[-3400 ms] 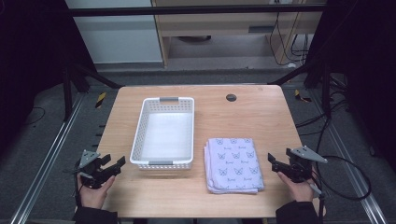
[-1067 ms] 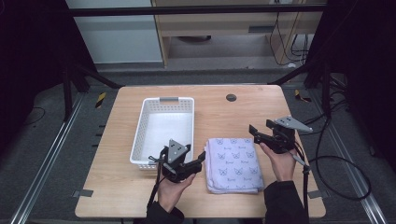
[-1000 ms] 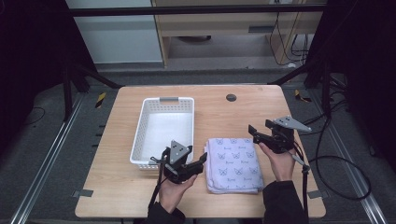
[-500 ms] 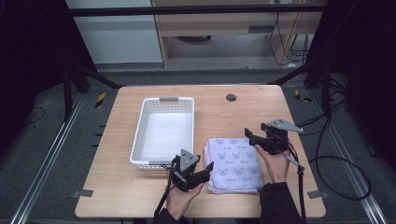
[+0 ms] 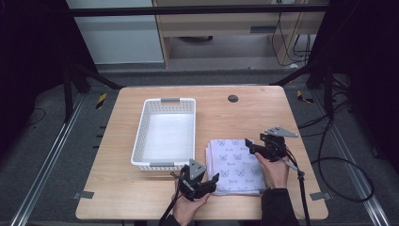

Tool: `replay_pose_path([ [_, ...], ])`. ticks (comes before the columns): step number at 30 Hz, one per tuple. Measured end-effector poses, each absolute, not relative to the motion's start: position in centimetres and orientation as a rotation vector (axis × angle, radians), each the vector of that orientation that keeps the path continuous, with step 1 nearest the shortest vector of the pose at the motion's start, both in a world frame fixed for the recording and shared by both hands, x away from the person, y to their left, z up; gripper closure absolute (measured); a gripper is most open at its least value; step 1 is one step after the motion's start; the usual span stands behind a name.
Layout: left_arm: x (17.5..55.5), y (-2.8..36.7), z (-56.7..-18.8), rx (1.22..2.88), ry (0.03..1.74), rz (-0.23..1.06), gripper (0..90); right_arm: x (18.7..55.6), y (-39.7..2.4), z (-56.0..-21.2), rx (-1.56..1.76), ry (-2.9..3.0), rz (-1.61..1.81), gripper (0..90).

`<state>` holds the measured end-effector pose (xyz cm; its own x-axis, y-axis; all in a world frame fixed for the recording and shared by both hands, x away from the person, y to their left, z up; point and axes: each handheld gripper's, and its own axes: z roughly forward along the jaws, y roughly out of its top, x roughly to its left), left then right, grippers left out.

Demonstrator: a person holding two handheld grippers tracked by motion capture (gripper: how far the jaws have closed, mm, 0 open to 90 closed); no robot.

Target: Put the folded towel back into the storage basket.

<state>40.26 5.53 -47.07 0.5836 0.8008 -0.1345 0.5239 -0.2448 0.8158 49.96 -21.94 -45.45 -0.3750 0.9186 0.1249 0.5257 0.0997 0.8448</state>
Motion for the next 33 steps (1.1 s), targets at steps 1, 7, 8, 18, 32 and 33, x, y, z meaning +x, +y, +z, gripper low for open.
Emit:
replay_pose_path([
  [1,40.3,5.4,-47.3,1.923,1.066,0.394,43.9,50.0,-21.9,-45.6,1.414,1.956,1.196,31.2],
  [7,40.7,5.2,-48.1,1.934,1.087,0.384,43.5,50.1,-21.9,-46.0,1.408,2.000,1.170,34.6],
  [8,40.8,5.2,-48.3,1.944,1.089,0.388,43.5,50.0,-21.9,-46.2,1.420,1.996,1.176,36.4],
  [18,41.3,4.7,-49.2,1.974,1.103,0.388,43.4,50.0,-22.2,-48.0,1.441,2.024,1.124,38.2],
  [32,41.6,4.5,-50.0,1.997,1.130,0.374,40.2,50.5,-22.4,-49.7,1.508,2.077,1.111,47.7],
  [33,41.7,4.5,-50.1,1.996,1.131,0.373,40.2,50.5,-22.4,-49.7,1.508,2.077,1.111,47.7],
])
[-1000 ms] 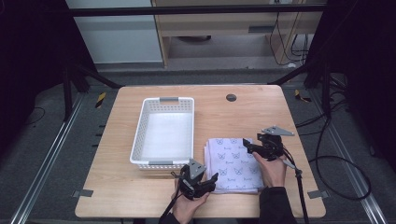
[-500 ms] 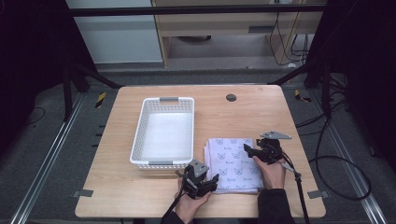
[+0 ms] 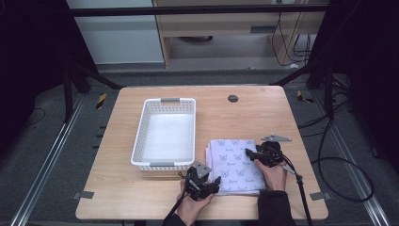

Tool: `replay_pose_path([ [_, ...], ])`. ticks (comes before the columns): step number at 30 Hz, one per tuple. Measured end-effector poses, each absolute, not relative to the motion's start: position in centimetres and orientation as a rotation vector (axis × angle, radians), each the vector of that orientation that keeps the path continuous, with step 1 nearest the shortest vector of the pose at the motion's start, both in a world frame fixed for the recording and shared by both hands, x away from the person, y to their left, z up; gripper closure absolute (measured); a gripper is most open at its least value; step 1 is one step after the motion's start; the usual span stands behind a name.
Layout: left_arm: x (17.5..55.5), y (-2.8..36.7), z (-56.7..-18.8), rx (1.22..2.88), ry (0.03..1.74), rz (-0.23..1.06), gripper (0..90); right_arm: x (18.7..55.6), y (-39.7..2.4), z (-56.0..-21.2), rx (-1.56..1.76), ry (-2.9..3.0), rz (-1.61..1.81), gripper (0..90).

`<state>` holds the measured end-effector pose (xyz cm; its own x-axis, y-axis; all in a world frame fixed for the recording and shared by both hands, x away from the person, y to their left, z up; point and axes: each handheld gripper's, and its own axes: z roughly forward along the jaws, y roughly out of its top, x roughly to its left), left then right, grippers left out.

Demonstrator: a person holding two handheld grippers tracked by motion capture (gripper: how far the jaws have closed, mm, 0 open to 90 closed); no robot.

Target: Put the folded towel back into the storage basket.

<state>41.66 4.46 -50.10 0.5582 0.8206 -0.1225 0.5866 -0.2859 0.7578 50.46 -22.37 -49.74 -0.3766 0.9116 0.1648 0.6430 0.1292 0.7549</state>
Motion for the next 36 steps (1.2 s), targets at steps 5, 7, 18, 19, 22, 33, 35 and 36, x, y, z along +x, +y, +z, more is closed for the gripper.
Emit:
replay_pose_path([
  [5,41.71,4.32,-50.34,1.999,1.136,0.369,39.0,50.53,-22.23,-49.99,1.536,2.088,1.106,51.0],
  [7,41.70,4.29,-50.37,2.000,1.135,0.371,38.6,50.54,-22.20,-50.03,1.532,2.091,1.105,52.4],
  [18,41.83,4.18,-50.44,2.001,1.137,0.359,39.7,50.53,-22.16,-49.97,1.577,2.098,1.133,65.0],
  [19,41.85,4.17,-50.41,2.003,1.135,0.351,41.6,50.52,-22.13,-49.95,1.571,2.097,1.130,66.5],
  [22,41.80,4.17,-50.38,1.995,1.126,0.315,51.1,50.46,-22.05,-49.91,1.566,2.096,1.123,68.5],
  [33,41.33,3.94,-50.15,1.975,1.093,0.298,73.0,50.24,-21.85,-49.62,1.554,2.081,1.117,73.4],
  [35,41.27,3.96,-50.07,1.974,1.084,0.304,74.6,50.16,-21.87,-49.50,1.550,2.073,1.125,73.8],
  [36,41.27,3.96,-50.07,1.974,1.084,0.304,75.1,50.11,-21.86,-49.43,1.546,2.070,1.125,73.9],
])
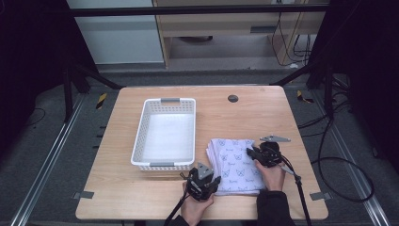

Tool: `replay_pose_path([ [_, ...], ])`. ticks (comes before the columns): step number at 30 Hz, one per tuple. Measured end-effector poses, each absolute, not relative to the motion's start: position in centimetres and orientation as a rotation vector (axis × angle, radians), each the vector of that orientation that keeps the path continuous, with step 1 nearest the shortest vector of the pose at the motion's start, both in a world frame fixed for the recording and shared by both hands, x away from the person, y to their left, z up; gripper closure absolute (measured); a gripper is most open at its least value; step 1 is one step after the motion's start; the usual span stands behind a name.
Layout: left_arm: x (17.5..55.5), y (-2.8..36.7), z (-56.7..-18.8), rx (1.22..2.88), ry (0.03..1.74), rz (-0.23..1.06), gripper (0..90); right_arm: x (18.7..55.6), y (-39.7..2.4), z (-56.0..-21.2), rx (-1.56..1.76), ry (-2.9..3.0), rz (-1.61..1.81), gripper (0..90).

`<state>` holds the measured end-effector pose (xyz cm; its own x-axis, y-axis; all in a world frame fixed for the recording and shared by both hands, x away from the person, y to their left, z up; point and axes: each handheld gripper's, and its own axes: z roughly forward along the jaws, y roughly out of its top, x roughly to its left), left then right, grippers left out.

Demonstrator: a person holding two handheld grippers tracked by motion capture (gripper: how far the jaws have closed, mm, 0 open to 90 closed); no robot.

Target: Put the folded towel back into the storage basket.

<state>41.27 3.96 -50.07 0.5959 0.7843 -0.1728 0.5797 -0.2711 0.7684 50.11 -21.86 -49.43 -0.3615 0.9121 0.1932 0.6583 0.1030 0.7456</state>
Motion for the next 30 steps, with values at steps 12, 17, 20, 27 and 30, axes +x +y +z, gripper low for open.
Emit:
replay_pose_path([
  [12,40.7,4.5,-48.5,1.941,1.035,0.320,76.3,49.4,-21.7,-48.3,1.518,2.057,1.156,74.4],
  [17,40.6,4.7,-47.7,1.930,1.017,0.336,76.4,49.2,-21.6,-47.9,1.497,2.058,1.169,74.6],
  [20,40.6,4.8,-47.6,1.936,1.014,0.338,76.4,49.3,-21.5,-47.8,1.490,2.064,1.162,74.5],
  [27,40.3,4.7,-46.9,1.934,0.987,0.352,76.5,49.3,-21.5,-48.0,1.500,2.069,1.163,74.6],
  [30,40.2,4.8,-46.5,1.929,0.979,0.360,76.5,49.1,-21.4,-47.6,1.492,2.058,1.172,74.6],
])
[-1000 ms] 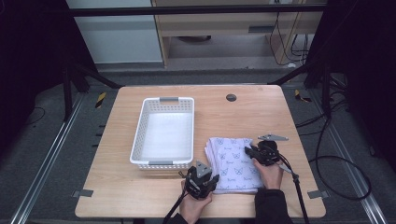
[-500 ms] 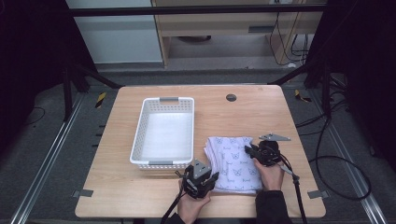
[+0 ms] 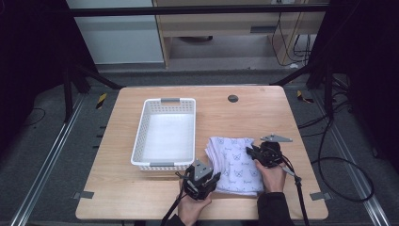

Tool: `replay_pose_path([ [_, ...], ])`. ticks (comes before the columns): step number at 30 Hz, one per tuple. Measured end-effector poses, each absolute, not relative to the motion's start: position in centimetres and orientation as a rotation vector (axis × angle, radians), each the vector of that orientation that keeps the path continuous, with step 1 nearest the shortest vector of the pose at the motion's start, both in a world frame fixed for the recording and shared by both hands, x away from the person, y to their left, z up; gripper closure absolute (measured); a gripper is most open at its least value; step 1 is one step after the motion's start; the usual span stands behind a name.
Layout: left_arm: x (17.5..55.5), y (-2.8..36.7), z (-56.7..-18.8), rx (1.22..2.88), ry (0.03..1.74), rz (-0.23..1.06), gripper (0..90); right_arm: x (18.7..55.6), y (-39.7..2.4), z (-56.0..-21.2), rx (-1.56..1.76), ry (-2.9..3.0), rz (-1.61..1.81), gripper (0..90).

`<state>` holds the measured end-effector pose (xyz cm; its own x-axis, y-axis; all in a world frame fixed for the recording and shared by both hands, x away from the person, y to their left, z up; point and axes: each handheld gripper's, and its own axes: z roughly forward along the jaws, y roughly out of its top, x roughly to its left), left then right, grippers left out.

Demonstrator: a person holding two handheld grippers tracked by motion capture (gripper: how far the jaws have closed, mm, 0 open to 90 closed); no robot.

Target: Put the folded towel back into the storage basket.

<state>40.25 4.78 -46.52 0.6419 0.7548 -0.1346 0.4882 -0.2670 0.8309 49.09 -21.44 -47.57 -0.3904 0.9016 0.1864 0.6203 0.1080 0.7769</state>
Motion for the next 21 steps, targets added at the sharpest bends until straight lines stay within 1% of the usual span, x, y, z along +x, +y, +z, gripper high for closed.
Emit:
replay_pose_path([
  [21,39.7,6.0,-41.4,1.888,0.894,0.461,76.6,48.3,-20.7,-42.6,1.368,1.973,1.269,74.7],
])
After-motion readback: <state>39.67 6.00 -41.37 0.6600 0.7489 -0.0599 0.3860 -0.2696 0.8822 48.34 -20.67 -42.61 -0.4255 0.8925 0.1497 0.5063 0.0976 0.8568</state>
